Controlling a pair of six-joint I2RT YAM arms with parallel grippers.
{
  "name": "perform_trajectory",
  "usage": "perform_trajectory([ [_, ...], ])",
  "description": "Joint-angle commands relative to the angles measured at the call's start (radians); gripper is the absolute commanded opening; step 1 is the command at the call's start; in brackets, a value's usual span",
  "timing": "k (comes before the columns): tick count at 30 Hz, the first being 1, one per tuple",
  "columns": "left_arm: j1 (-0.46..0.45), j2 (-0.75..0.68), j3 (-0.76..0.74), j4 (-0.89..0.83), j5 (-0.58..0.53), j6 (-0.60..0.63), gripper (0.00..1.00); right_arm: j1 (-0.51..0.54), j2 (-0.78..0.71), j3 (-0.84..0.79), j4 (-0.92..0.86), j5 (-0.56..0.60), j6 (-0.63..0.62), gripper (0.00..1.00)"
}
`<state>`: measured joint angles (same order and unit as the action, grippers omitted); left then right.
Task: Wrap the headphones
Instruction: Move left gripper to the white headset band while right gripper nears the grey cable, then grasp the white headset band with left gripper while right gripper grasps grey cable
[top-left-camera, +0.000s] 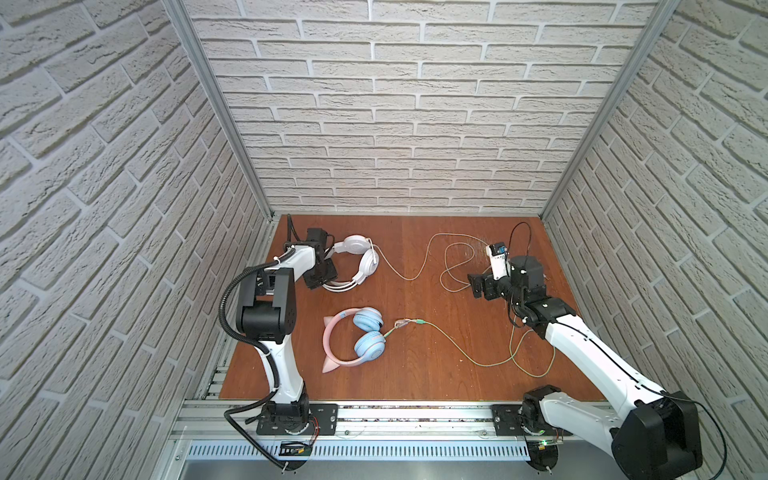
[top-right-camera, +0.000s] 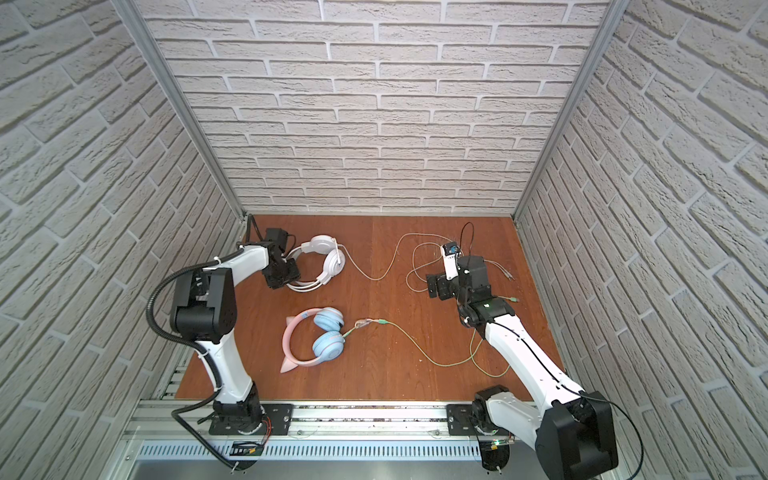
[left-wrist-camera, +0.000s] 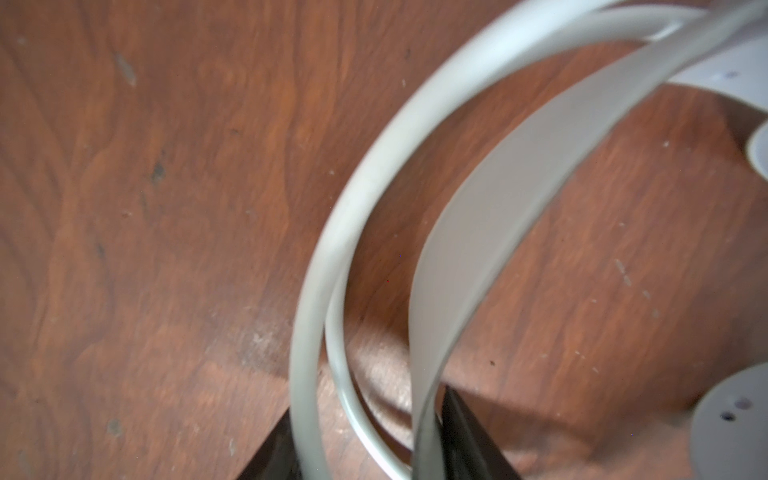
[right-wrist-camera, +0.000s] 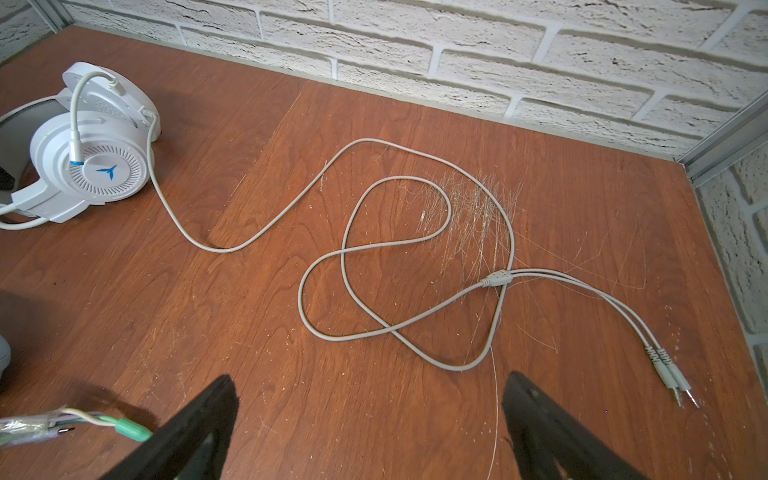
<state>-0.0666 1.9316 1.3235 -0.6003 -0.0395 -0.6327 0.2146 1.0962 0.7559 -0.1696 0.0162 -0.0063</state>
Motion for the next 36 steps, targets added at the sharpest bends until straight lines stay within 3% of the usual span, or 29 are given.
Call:
perform_trajectory([
  [1, 0.006, 0.007, 0.025, -0.012, -0.008, -0.011, 0.55, 0.012, 0.0, 0.026, 0.015, 0.01, -0.009, 1.0],
  [6, 0.007, 0.016, 0.038, -0.035, -0.03, 0.006, 0.71, 0.014, 0.008, 0.03, 0.019, 0.01, -0.012, 1.0],
  [11, 0.009, 0.045, 0.053, -0.049, -0.046, 0.038, 0.7, 0.017, 0.011, 0.031, 0.018, 0.009, -0.013, 1.0],
  [19, 0.013, 0.082, 0.055, -0.04, -0.043, 0.034, 0.48, 0.019, 0.011, 0.034, 0.016, 0.013, -0.017, 1.0],
  [27, 0.024, 0.061, 0.06, -0.023, -0.041, 0.025, 0.0, 0.022, 0.051, 0.07, -0.01, -0.019, -0.036, 1.0],
  [36, 0.028, -0.018, 0.159, -0.009, 0.088, 0.054, 0.0, 0.029, 0.122, 0.129, -0.09, -0.109, -0.104, 0.96],
])
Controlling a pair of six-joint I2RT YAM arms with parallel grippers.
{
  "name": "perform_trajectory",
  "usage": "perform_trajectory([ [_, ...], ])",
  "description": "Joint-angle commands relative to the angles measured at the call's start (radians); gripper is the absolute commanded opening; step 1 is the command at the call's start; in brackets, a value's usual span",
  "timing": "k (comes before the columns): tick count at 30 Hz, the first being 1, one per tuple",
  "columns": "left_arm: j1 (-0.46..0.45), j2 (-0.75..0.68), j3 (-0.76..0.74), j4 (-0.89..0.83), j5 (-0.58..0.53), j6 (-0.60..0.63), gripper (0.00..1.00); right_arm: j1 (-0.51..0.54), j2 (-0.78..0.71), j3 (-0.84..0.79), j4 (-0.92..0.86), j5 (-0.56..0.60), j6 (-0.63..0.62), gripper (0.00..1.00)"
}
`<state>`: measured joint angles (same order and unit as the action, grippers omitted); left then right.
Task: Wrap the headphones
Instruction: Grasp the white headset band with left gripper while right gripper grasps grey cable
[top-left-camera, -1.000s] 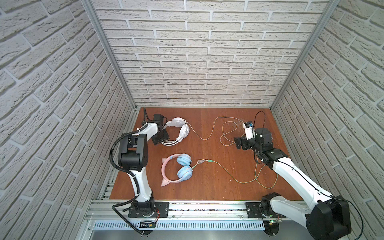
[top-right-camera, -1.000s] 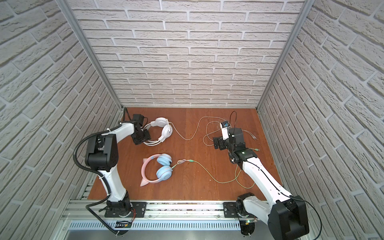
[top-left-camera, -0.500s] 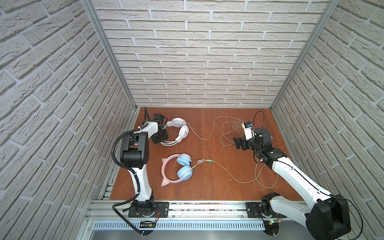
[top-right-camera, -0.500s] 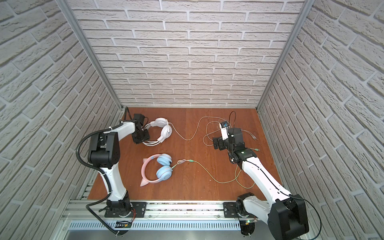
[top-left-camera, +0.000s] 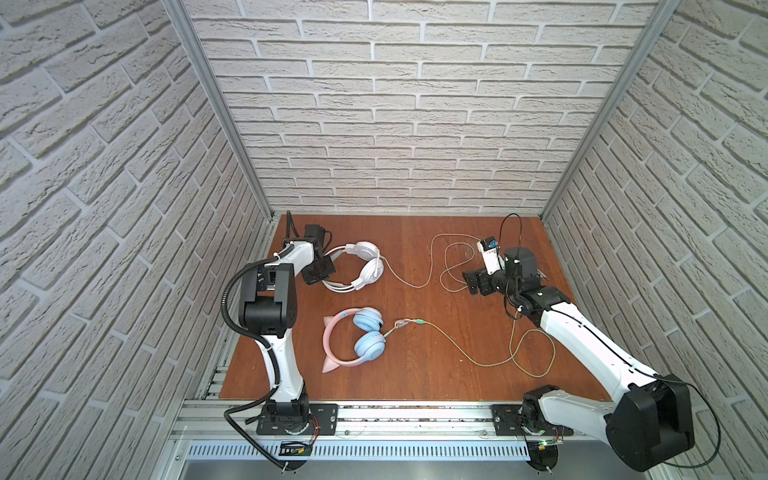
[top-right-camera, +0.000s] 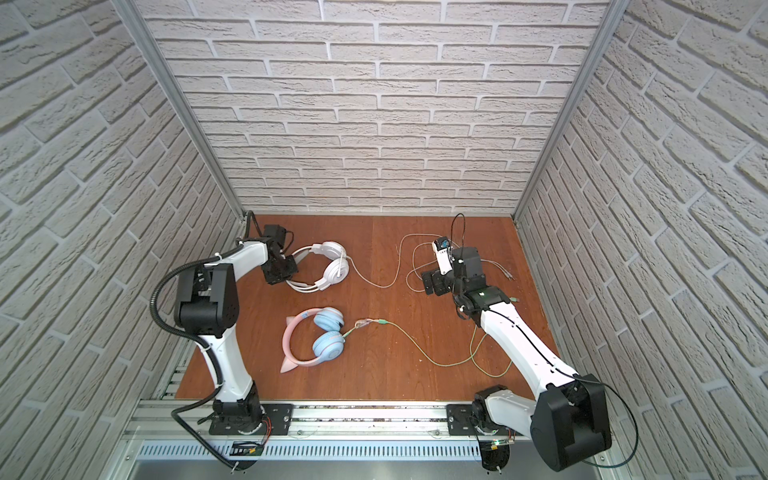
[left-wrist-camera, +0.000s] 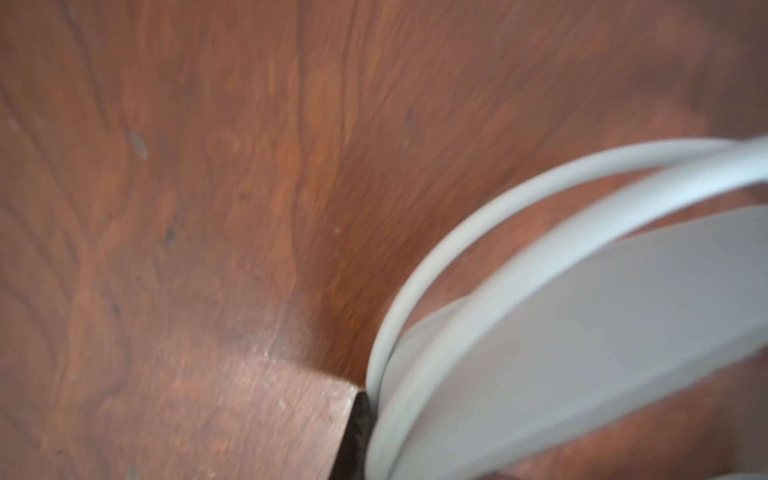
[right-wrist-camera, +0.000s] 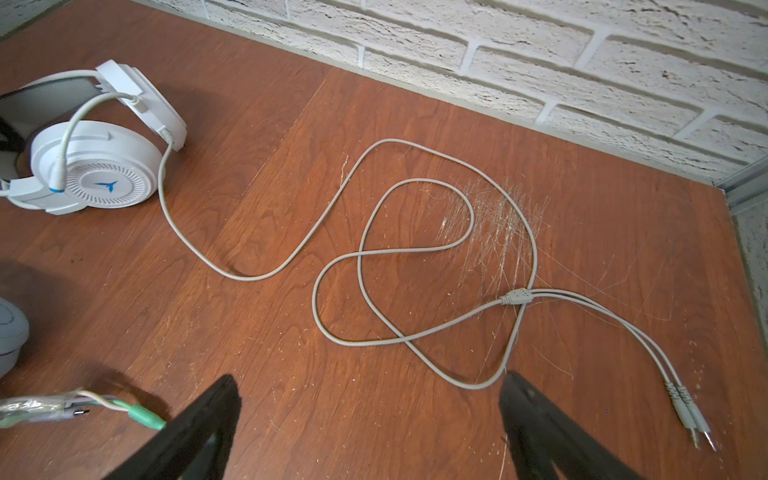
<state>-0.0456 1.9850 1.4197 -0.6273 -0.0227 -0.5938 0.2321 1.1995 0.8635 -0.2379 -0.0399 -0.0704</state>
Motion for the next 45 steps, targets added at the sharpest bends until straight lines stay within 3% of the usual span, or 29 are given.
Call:
perform_trajectory([
  [1, 0.006, -0.078, 0.077, 0.02, 0.089, 0.017, 0.0, 0.016, 0.026, 0.022, -0.017, -0.068, -0.047, 0.96],
  [8, -0.027, -0.118, 0.189, -0.04, 0.155, 0.074, 0.0, 0.098, 0.064, 0.021, 0.085, -0.213, -0.12, 0.96],
  [13, -0.054, -0.141, 0.236, -0.079, 0.214, 0.103, 0.0, 0.181, 0.137, 0.025, 0.205, -0.237, -0.127, 0.95],
  [19, -0.092, -0.169, 0.296, -0.139, 0.235, 0.134, 0.0, 0.27, 0.24, 0.019, 0.445, -0.207, -0.104, 0.95],
  [25, -0.1, -0.22, 0.304, -0.145, 0.259, 0.126, 0.0, 0.273, 0.331, -0.005, 0.709, -0.162, -0.016, 0.95],
  [34, -0.105, -0.26, 0.308, -0.177, 0.277, 0.126, 0.0, 0.273, 0.476, -0.019, 0.998, -0.142, 0.02, 0.94],
  [39, -0.106, -0.279, 0.311, -0.194, 0.275, 0.126, 0.0, 0.27, 0.547, 0.015, 1.031, -0.16, 0.036, 0.88],
  [45, -0.104, -0.298, 0.331, -0.198, 0.279, 0.117, 0.0, 0.266, 0.601, 0.026, 1.051, -0.224, 0.068, 0.69],
])
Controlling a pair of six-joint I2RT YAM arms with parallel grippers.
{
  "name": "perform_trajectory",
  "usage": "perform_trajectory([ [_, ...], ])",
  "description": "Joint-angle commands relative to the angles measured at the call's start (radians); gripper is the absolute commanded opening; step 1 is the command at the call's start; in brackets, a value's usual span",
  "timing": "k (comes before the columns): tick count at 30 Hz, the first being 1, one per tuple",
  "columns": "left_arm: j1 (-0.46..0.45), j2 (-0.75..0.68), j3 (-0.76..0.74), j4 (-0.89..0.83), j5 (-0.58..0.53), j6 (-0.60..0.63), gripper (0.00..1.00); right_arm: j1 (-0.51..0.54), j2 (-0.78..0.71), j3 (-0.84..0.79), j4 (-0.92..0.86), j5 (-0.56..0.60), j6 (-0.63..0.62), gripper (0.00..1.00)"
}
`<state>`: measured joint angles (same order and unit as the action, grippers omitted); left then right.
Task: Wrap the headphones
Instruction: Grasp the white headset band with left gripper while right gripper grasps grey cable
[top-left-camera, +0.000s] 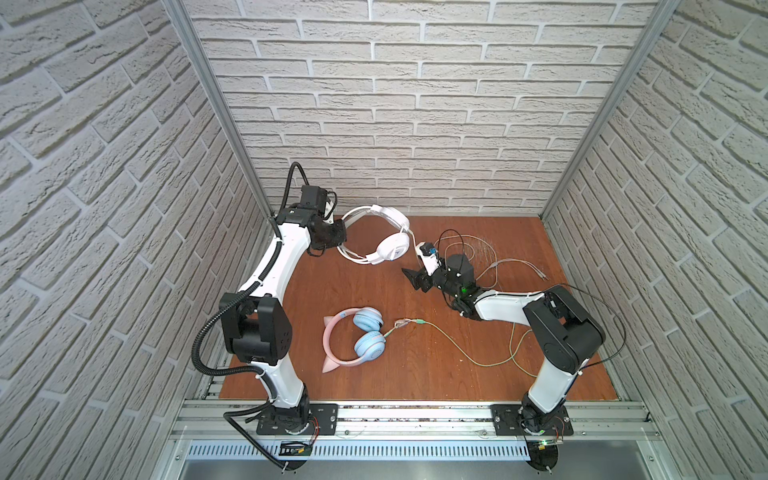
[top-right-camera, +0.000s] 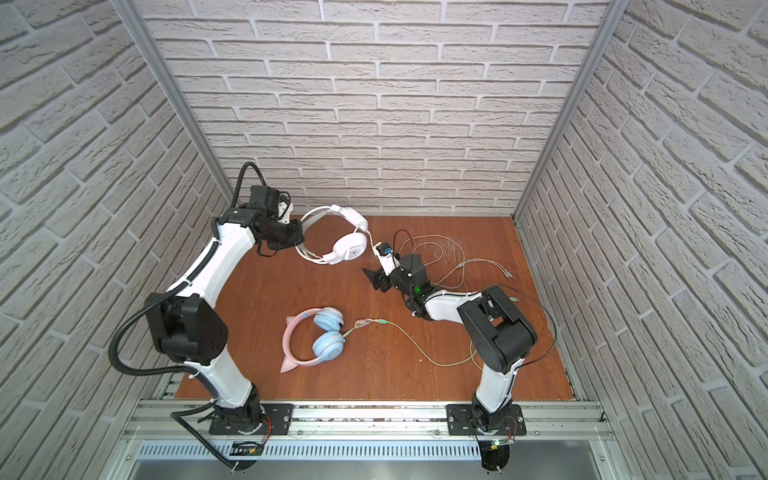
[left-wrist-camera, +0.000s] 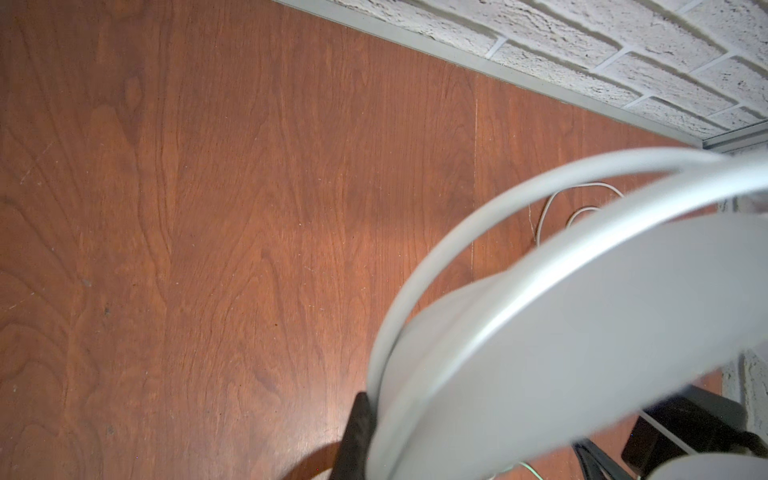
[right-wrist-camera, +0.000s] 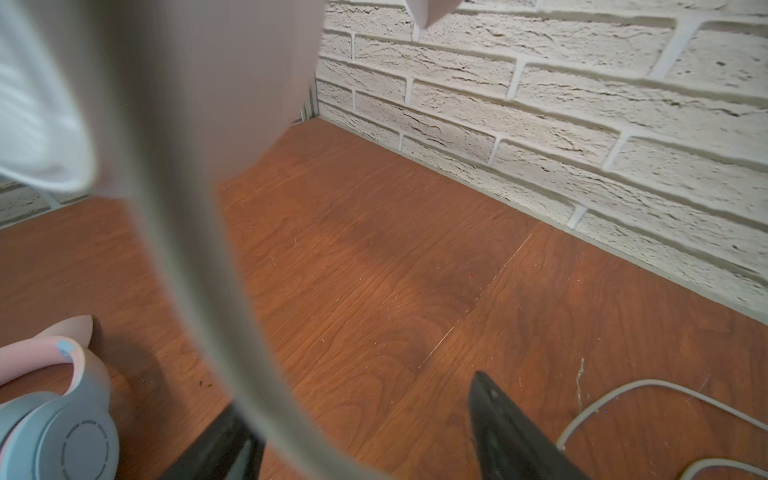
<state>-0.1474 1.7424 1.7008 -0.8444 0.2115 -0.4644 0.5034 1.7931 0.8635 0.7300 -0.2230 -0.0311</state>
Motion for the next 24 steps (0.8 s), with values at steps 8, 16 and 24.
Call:
perform_trajectory([
  [8, 0.007, -0.056, 0.085, 0.034, 0.054, -0.054, 0.0, -0.013, 0.057, 0.049, 0.066, -0.116, 0.069, 0.53],
  [16, 0.029, -0.087, 0.063, 0.079, 0.076, -0.109, 0.0, -0.028, 0.09, 0.073, 0.029, -0.181, 0.098, 0.42],
  [24, 0.064, -0.107, 0.053, 0.097, 0.088, -0.145, 0.0, -0.036, 0.127, 0.087, 0.01, -0.233, 0.121, 0.4],
])
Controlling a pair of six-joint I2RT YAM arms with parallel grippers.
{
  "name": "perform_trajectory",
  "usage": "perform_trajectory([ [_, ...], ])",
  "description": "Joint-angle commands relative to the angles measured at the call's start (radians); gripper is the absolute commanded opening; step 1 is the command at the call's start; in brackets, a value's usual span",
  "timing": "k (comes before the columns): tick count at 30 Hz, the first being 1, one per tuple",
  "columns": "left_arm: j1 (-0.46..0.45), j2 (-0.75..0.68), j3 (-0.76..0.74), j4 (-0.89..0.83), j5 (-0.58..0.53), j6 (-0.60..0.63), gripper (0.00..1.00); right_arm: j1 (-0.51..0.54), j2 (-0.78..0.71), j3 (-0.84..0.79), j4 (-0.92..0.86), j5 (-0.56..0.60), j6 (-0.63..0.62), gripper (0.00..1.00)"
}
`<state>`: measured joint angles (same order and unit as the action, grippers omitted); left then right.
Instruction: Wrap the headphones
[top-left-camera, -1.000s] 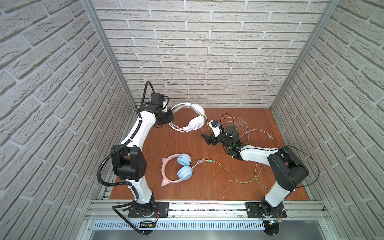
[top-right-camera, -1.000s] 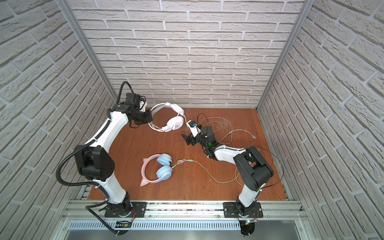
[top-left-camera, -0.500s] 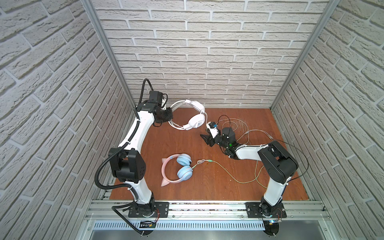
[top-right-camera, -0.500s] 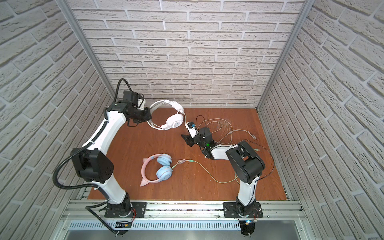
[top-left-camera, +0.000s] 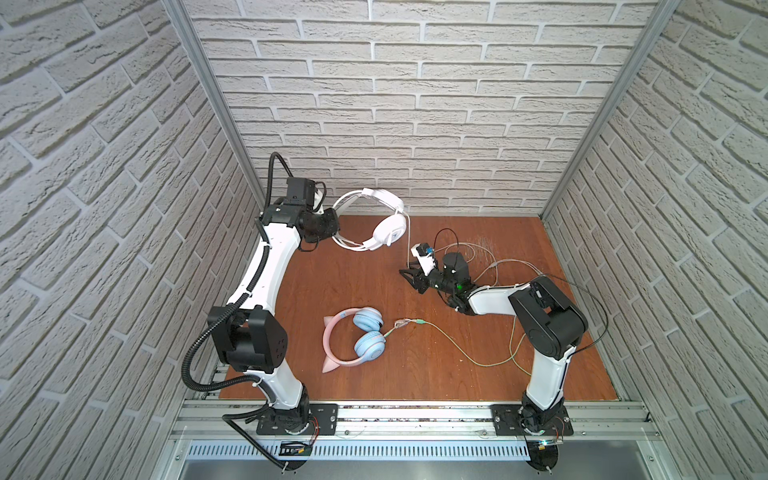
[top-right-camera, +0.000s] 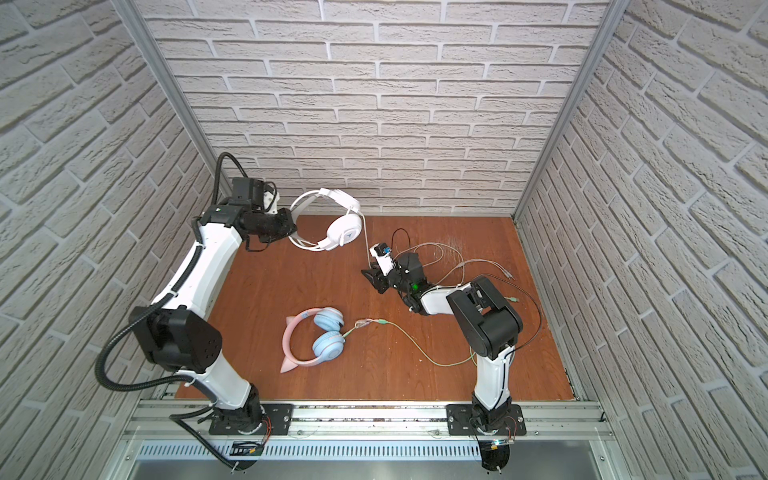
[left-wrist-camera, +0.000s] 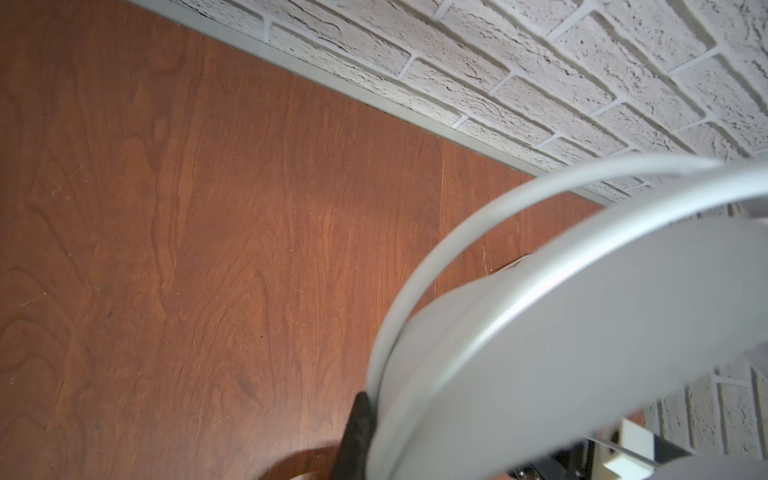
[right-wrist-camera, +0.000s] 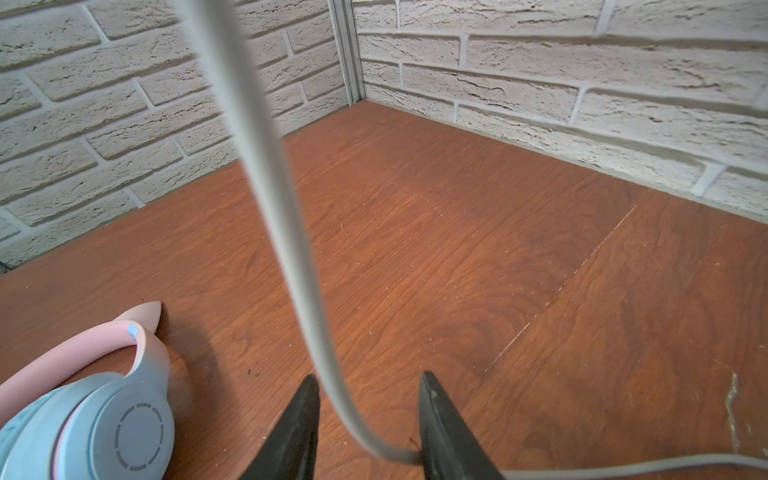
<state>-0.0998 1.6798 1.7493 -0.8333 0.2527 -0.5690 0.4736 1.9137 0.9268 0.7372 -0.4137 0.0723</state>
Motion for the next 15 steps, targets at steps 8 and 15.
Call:
perform_trajectory([
  [8, 0.044, -0.046, 0.008, 0.106, 0.043, -0.067, 0.0, -0.021, 0.027, 0.079, -0.081, -0.113, 0.036, 0.4],
  [15, 0.061, -0.028, 0.024, 0.122, 0.035, -0.084, 0.0, -0.025, 0.038, 0.104, -0.151, -0.153, 0.075, 0.35],
])
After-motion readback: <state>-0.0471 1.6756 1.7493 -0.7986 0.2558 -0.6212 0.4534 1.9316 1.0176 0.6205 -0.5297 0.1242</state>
